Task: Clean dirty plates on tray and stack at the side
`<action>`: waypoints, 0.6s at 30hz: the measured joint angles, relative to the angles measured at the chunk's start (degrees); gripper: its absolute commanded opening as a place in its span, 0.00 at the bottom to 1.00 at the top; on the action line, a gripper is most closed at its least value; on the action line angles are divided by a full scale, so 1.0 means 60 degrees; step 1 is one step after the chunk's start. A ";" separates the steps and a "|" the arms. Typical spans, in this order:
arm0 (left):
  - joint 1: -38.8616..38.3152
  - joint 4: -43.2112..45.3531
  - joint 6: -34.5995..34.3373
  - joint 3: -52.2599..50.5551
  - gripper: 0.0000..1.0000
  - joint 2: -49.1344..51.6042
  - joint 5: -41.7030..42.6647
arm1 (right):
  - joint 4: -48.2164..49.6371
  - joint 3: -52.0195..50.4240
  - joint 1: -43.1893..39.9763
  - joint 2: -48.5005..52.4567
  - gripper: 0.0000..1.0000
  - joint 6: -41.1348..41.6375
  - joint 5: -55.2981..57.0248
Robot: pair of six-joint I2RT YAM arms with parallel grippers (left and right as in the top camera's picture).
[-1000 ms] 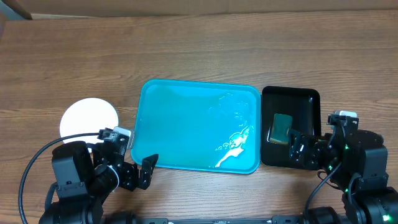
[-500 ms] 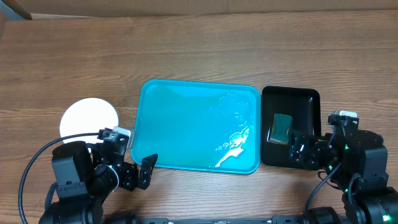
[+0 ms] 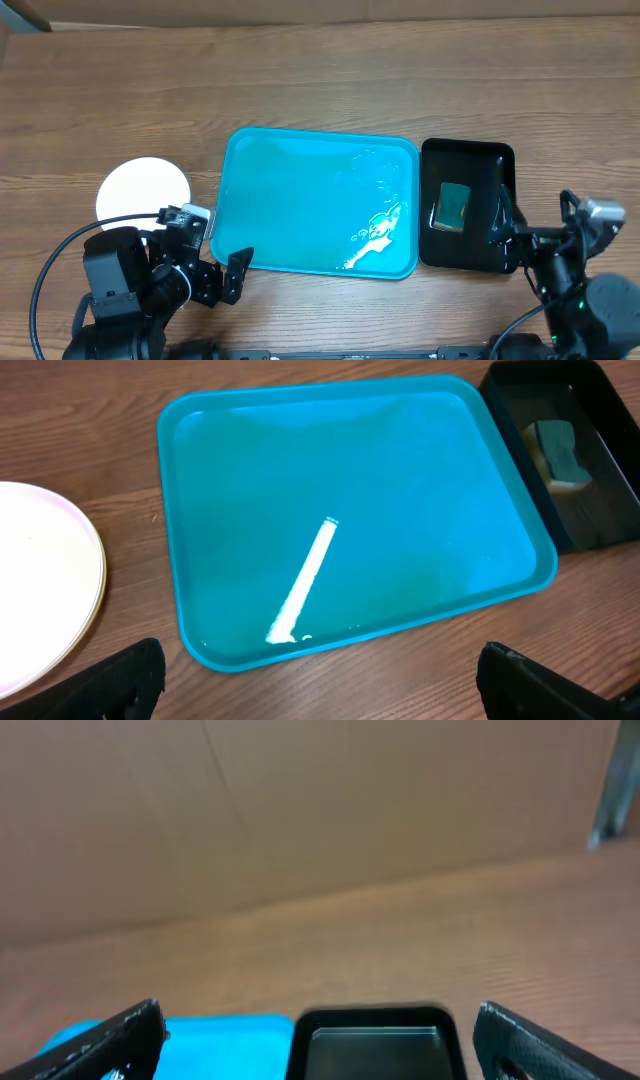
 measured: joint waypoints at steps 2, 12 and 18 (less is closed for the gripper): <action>0.0000 0.0000 0.0007 0.0000 1.00 0.0000 -0.0007 | 0.0769 -0.0667 -0.0015 -0.0415 1.00 -0.0080 0.0011; 0.0000 0.0000 0.0011 0.0000 1.00 0.0000 -0.0033 | 0.3672 -0.3748 -0.0015 -0.2390 1.00 -0.0317 0.0018; 0.0000 0.0000 0.0011 0.0000 1.00 0.0000 -0.0033 | 0.4998 -0.4656 -0.0069 -0.2488 1.00 -0.0747 0.0015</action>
